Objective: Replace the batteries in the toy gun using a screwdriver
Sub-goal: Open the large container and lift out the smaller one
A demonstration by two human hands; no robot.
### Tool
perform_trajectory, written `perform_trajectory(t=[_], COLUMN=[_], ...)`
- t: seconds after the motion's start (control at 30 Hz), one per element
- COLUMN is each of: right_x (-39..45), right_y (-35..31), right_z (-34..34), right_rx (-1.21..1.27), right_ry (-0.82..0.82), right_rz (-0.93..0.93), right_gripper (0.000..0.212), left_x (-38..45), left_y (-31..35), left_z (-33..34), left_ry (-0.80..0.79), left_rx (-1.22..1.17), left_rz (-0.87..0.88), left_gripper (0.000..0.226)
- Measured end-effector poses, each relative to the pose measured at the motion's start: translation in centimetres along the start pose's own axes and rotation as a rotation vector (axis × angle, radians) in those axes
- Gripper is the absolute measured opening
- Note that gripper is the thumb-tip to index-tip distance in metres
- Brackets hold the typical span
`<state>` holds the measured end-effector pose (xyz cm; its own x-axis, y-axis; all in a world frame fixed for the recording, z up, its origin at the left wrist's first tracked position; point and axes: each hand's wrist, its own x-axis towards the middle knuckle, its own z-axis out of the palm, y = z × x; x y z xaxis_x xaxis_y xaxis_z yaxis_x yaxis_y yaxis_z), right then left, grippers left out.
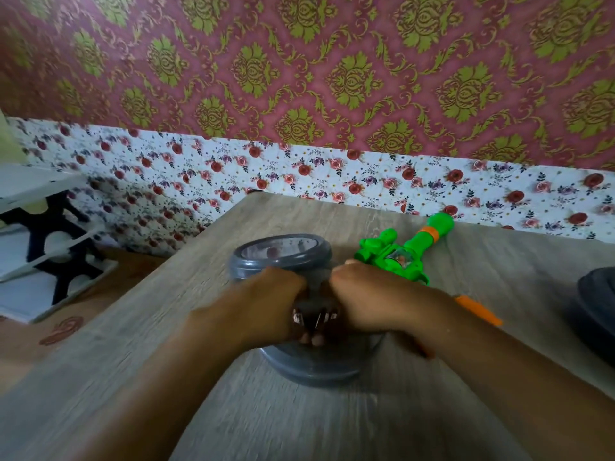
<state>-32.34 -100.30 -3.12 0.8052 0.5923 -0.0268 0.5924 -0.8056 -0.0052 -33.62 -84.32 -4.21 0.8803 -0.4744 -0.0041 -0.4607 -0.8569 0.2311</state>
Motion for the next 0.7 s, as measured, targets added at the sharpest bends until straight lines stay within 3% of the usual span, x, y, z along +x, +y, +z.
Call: perform_trajectory(t=[0.07,0.2,0.3,0.37,0.53,0.7], right_x=[0.1,0.9,2.3,3.4,3.8,1.2], right_y=[0.9,2.8,3.5,3.6,2.7,2.9], right_z=[-1.2,-2.4,-1.2,-0.2,0.5,0.4], right_rx=[0.105,0.312,0.408,0.457,0.548,0.626], right_ry=[0.071,0.176,0.225,0.241,0.252,0.411], right_rz=[0.062,0.230,0.341,0.378,0.369,0.337], right_gripper=[0.039,0.052,0.059,0.049,0.038,0.039], left_x=[-0.7,-0.6,0.7,1.3,1.6,0.0], left_y=[-0.5,-3.8,-6.5,-6.8,-5.3,-4.1], left_z=[-1.4,-2.6,-1.3,-0.3,0.7,0.8], left_ry=[0.132,0.434,0.401,0.371,0.424,0.492], left_rx=[-0.039,-0.112,-0.358,-0.550,-0.675,-0.724], left_rz=[-0.023,-0.248,-0.567,-0.663,-0.595,-0.490], left_gripper=[0.026,0.049,0.058,0.059,0.029,0.035])
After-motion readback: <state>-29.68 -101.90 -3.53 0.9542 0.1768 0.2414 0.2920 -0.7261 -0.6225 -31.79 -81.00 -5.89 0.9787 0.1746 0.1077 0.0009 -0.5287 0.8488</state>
